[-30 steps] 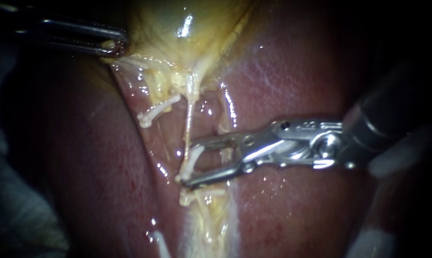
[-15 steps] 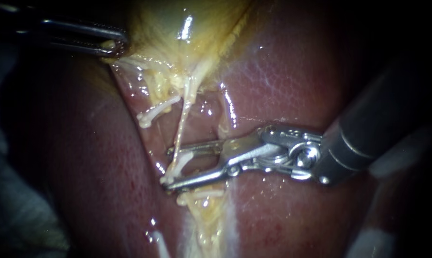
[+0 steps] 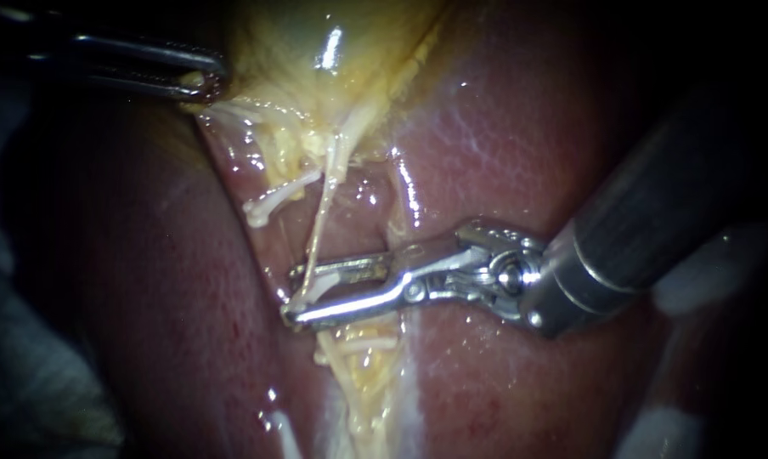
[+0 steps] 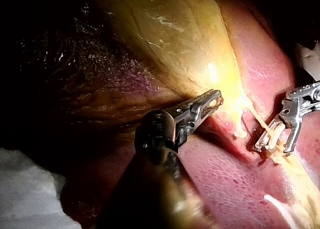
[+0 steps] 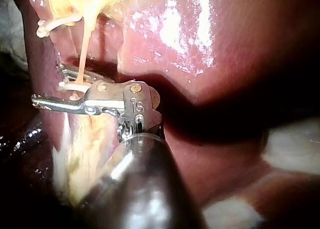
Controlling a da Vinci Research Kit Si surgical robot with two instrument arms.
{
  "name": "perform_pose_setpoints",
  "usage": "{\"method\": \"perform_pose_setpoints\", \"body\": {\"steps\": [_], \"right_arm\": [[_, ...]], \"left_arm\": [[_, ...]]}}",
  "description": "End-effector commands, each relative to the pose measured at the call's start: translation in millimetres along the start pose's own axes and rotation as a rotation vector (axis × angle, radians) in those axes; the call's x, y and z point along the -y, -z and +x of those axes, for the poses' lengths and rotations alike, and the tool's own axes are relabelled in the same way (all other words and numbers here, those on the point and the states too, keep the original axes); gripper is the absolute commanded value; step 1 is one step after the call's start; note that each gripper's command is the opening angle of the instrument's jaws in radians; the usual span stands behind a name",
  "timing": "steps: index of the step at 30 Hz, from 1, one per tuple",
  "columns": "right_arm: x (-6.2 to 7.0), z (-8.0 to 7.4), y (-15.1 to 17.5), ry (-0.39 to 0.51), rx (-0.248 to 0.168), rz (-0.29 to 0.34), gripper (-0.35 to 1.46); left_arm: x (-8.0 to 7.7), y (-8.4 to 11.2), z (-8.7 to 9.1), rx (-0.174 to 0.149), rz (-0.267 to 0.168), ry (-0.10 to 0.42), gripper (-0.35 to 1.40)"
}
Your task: Going back first clip right tube
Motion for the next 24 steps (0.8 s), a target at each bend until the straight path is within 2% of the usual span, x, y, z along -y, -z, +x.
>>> {"method": "perform_pose_setpoints", "body": {"steps": [1, 4, 9, 11, 13, 16, 18, 21, 24], "right_arm": [[0.1, 0.0, -0.2, -0.007, -0.001, 0.021, 0.48], [0.4, 0.2, -0.3, -0.031, 0.002, 0.052, 0.48], [0.8, 1.0, 0.0, -0.037, -0.038, 0.017, 0.45], [1.2, 1.5, 0.2, -0.01, -0.022, 0.035, 0.45], [1.8, 2.2, 0.8, 0.079, 0.019, -0.018, 0.45], [2.7, 2.9, 1.7, 0.21, 0.114, -0.137, 0.45], [3.2, 3.0, 2.3, 0.273, 0.165, -0.192, 0.46], [4.0, 2.7, 3.5, 0.374, 0.222, -0.247, 0.46], [4.6, 2.5, 4.9, 0.473, 0.249, -0.313, 0.48]], "left_arm": [[0.0, 0.0, 0.0, 0.0, 0.0, 0.0, -0.35], [0.0, 0.0, 0.0, 0.0, 0.0, 0.0, -0.35], [0.0, 0.0, 0.0, 0.0, 0.0, 0.0, -0.35], [0.0, 0.0, 0.0, 0.0, 0.0, 0.0, -0.35], [0.0, 0.1, 0.0, 0.0, 0.0, 0.0, -0.35], [0.0, 0.1, 0.0, 0.0, 0.0, 0.0, -0.35], [0.0, 0.1, 0.0, 0.0, 0.0, 0.0, -0.35], [0.0, 0.1, 0.0, 0.0, 0.0, 0.0, -0.35], [0.0, 0.1, 0.0, 0.0, 0.0, 0.0, -0.35]]}}
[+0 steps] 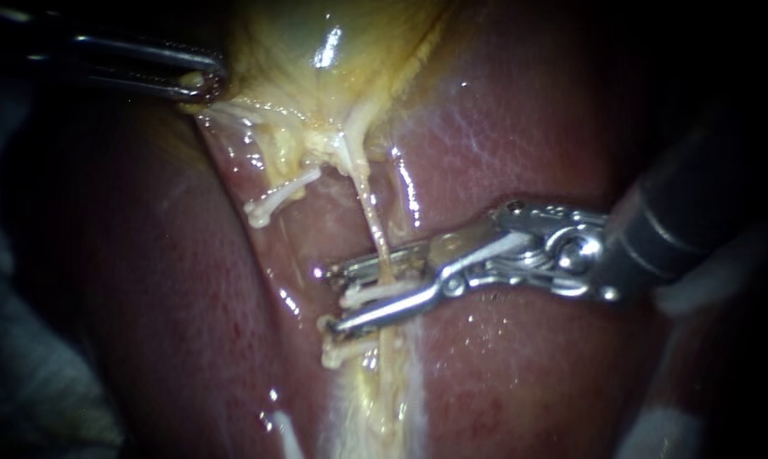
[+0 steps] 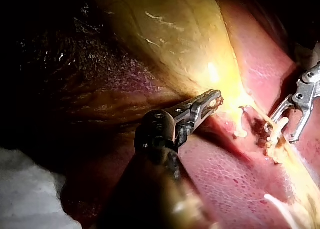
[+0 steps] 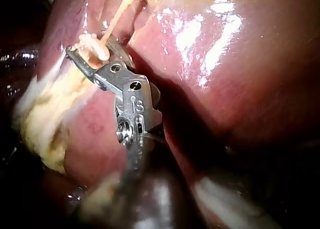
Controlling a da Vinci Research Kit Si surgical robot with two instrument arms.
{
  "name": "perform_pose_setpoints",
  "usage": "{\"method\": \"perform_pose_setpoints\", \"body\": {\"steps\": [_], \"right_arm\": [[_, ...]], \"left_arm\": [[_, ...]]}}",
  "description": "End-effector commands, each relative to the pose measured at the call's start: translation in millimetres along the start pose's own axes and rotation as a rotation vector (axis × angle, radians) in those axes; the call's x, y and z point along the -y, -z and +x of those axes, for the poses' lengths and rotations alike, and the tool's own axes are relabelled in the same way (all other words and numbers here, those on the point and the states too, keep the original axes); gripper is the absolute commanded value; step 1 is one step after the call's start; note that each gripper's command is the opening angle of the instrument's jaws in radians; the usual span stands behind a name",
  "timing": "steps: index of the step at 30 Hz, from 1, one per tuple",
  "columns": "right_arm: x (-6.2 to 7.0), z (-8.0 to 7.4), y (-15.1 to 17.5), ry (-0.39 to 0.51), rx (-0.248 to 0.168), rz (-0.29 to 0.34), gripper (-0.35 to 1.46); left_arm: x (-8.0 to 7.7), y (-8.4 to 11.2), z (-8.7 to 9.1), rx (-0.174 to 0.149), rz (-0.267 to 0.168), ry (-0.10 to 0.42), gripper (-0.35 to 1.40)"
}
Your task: Going back first clip right tube
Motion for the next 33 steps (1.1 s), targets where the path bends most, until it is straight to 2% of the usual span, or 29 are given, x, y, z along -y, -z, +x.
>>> {"method": "perform_pose_setpoints", "body": {"steps": [1, 5, 10, 15, 22, 27, 33], "right_arm": [[0.1, 0.0, 0.7, 0.029, 0.002, -0.028, 0.49], [0.5, 0.2, 2.7, 0.131, 0.0, -0.085, 0.5], [1.9, 1.3, 6.2, 0.242, 0.003, -0.142, 0.5], [3.5, 2.3, 9.3, 0.271, 0.006, -0.153, 0.5], [3.8, 2.6, 10.1, 0.289, 0.008, -0.156, 0.5], [3.9, 2.5, 10.2, 0.289, 0.008, -0.155, 0.5], [4.1, 2.5, 10.2, 0.289, 0.008, -0.154, 0.5]], "left_arm": [[0.0, 0.0, 0.0, 0.0, 0.0, 0.0, -0.35], [0.0, 0.0, 0.0, 0.0, 0.0, 0.0, -0.35], [0.0, 0.0, 0.0, 0.0, 0.0, 0.0, -0.35], [0.0, 0.0, 0.0, 0.0, 0.0, 0.0, -0.35], [-0.1, -0.4, -0.1, -0.001, 0.003, 0.0, -0.35], [-0.2, -2.1, -0.9, 0.0, 0.0, -0.004, -0.35], [0.2, -5.3, -1.6, 0.008, -0.014, -0.01, -0.35]]}}
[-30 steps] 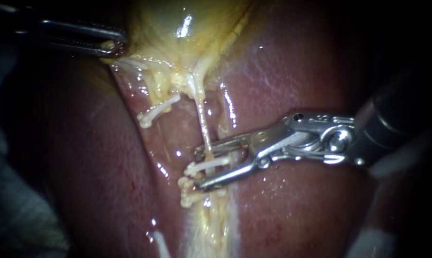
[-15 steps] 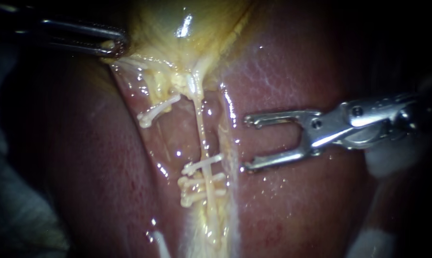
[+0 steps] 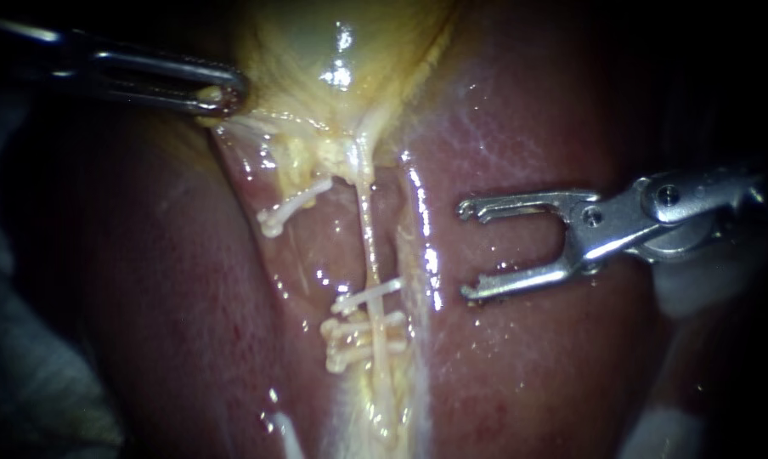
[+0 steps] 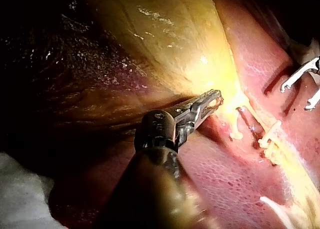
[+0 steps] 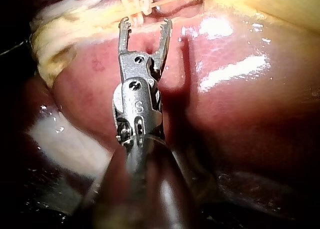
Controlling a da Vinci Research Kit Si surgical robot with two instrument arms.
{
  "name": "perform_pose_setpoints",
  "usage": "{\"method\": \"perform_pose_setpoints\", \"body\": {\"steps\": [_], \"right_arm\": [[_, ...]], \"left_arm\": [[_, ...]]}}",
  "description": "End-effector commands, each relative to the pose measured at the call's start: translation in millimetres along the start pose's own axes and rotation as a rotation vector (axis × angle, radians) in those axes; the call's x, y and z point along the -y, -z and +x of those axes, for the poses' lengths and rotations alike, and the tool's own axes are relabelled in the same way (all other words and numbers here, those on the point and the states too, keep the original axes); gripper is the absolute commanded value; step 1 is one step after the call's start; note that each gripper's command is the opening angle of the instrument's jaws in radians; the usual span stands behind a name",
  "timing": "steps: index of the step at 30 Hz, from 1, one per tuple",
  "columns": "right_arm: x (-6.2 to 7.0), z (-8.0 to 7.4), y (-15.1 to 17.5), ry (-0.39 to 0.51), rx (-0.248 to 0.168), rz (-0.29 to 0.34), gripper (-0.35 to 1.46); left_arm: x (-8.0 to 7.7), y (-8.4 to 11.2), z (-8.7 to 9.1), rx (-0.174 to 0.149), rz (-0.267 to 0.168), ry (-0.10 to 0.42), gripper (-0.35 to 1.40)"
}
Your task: Going back first clip right tube
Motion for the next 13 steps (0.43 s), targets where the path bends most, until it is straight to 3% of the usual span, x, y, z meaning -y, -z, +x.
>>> {"method": "perform_pose_setpoints", "body": {"steps": [1, 5, 13], "right_arm": [[0.0, 0.0, 0.0, 0.0, 0.0, 0.0, 0.5], [0.2, 0.0, 0.1, 0.0, 0.0, 0.001, 0.5], [0.3, 0.1, 0.0, 0.0, 0.0, 0.0, 0.5]], "left_arm": [[0.1, -0.4, -0.1, 0.003, -0.004, -0.001, -0.35], [0.2, -1.2, -0.4, 0.006, -0.008, -0.004, -0.35], [0.2, -0.7, -0.3, 0.007, -0.011, -0.004, -0.35]]}}
